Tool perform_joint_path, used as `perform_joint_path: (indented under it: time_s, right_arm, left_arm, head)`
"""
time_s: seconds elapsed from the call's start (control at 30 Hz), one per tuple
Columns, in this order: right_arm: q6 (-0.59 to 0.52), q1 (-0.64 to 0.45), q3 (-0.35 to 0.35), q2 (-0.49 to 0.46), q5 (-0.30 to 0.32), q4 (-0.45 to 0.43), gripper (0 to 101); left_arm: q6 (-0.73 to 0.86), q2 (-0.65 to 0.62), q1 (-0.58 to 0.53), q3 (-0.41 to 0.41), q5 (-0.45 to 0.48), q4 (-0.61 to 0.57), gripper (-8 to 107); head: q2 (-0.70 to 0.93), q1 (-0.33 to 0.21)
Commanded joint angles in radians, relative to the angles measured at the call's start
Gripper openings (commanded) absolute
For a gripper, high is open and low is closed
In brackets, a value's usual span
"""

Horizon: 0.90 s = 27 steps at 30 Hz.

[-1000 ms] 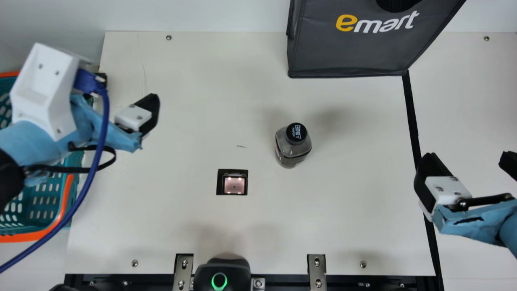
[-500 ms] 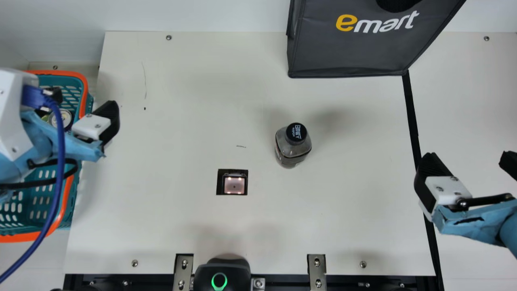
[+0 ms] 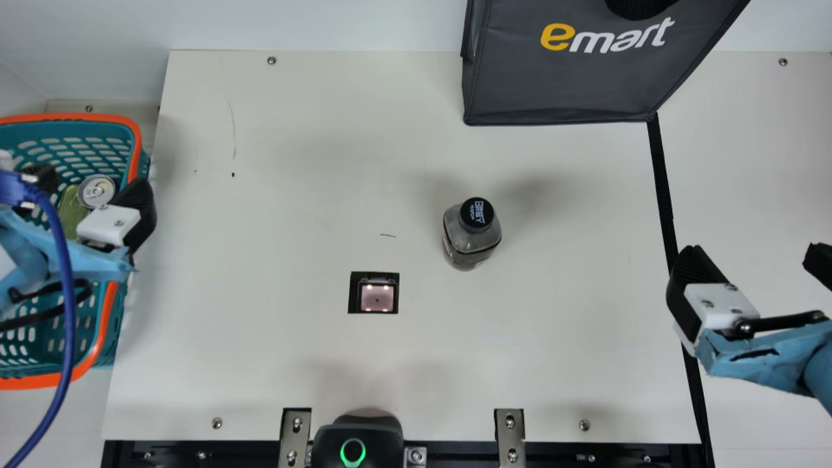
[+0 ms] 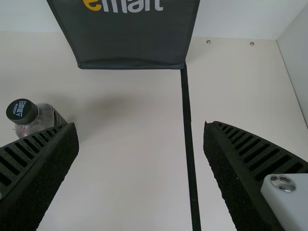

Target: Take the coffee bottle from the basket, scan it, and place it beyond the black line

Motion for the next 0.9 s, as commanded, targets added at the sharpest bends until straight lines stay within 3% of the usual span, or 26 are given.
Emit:
perform_joint_path:
  time_s: [0.0, 0.43, 0.87]
  right_arm:
    - [0.000, 0.000, 0.000, 0.000, 0.000, 0.000, 91]
    - [0.000, 0.000, 0.000, 0.000, 0.000, 0.000, 91]
    - [0.000, 0.000, 0.000, 0.000, 0.001, 0.000, 91]
  left_arm:
    - [0.015, -0.014, 0.017, 0.015, -0.004, -0.010, 90]
    - [0.085, -0.087, 0.095, 0.119, -0.028, -0.061, 90]
    - [0.074, -0.183, 0.109, 0.217, -0.104, -0.039, 90]
  head:
    - [0.002, -0.017]
    - [0.002, -0.017]
    - [0.002, -0.017]
